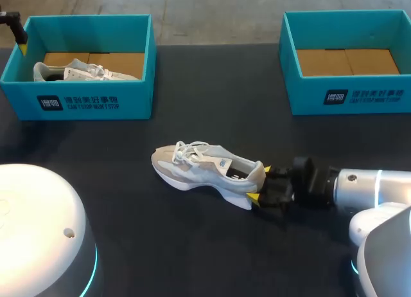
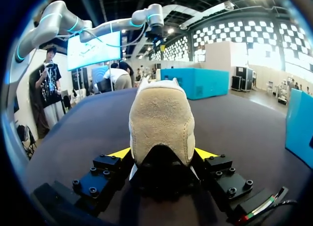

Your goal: Take the shoe out of the shoebox, open the shoe tongue, remove and reinsert the insole, then place the shoe into the shoebox

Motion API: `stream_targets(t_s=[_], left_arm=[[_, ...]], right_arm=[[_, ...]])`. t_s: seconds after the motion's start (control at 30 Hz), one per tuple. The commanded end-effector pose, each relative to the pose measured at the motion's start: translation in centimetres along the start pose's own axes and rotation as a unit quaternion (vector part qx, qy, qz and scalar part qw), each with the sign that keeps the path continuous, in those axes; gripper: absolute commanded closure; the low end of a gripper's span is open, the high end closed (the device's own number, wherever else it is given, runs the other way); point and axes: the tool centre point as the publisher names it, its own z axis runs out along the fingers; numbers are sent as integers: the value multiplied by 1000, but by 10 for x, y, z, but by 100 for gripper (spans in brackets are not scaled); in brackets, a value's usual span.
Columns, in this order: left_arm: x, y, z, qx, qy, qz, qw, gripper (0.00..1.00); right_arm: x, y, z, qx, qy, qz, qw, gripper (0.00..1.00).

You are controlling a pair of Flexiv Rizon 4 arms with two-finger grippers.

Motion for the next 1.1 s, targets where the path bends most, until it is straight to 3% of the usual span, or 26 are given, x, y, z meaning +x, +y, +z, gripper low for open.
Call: stream_targets(t_s=[0.03,0.73,0.77,0.8,0.83,0.87,0.9,1.1], left_arm=[[0,-1,0,-1,1,0,1000,0],[0,-1,0,-1,1,0,1000,0],[0,-1,0,-1,1,0,1000,0],[0,-1,0,-1,1,0,1000,0],[0,-1,0,-1,1,0,1000,0],[0,-1,0,-1,1,0,1000,0],[0,-1,0,-1,1,0,1000,0],[0,-1,0,-1,1,0,1000,0]], right_arm=[[-5,3,-2,9,10,-2,1000,100],[-17,2,-5,27,85,-39,995,100],[-17,2,-5,27,85,-38,995,90],[-17,2,-5,26,86,-37,995,62],[-17,1,-5,26,85,-34,995,49],[-17,0,-5,24,83,-30,996,10],[-17,-1,-5,24,81,-29,996,0],[-15,-2,-10,22,66,-25,997,0]])
